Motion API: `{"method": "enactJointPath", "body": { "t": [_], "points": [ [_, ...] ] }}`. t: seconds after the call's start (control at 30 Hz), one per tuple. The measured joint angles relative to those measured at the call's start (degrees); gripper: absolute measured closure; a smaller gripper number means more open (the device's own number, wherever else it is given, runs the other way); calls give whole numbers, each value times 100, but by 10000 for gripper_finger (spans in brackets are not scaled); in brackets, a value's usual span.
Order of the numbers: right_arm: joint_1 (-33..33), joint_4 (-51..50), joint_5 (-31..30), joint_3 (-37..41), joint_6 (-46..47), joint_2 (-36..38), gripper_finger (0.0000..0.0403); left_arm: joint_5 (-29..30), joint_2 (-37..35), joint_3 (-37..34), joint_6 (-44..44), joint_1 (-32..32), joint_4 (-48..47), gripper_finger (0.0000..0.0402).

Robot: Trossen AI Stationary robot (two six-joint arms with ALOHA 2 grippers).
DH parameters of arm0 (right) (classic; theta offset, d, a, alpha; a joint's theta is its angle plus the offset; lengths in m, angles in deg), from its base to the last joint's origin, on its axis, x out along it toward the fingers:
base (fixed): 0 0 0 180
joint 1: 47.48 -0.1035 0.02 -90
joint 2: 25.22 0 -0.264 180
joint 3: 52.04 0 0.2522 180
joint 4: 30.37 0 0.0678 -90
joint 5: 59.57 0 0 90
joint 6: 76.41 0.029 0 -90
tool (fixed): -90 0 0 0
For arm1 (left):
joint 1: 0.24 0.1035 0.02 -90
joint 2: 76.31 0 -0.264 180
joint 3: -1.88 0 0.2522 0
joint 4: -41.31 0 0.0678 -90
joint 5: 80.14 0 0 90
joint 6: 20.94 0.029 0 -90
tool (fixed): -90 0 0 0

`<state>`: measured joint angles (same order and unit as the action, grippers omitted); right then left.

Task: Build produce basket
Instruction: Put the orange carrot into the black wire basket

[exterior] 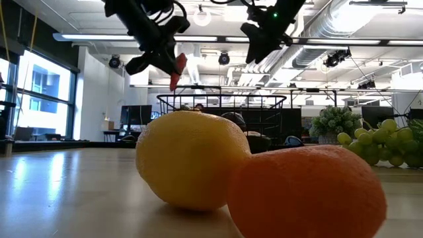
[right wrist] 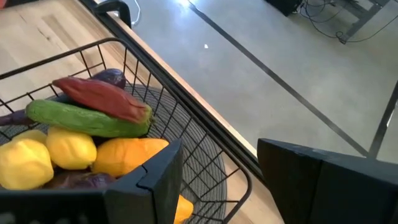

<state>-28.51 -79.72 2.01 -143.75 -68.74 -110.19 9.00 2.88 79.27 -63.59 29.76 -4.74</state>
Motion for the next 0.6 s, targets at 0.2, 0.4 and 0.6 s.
{"method": "enactJointPath", "body": {
  "t": [0.2, 0.4, 0.6],
  "points": [
    [0, -64, 2, 0, -11, 2, 214, 360, 113, -210, -194, -116, 331, 385],
    [0, -170, 4, 0, -1, 2, 214, 619, 395, -252, -410, -162, 407, 369],
    [1, -334, 22, 0, 229, 2, 214, 592, 633, -257, -520, -151, 382, 335]
  ]
}}
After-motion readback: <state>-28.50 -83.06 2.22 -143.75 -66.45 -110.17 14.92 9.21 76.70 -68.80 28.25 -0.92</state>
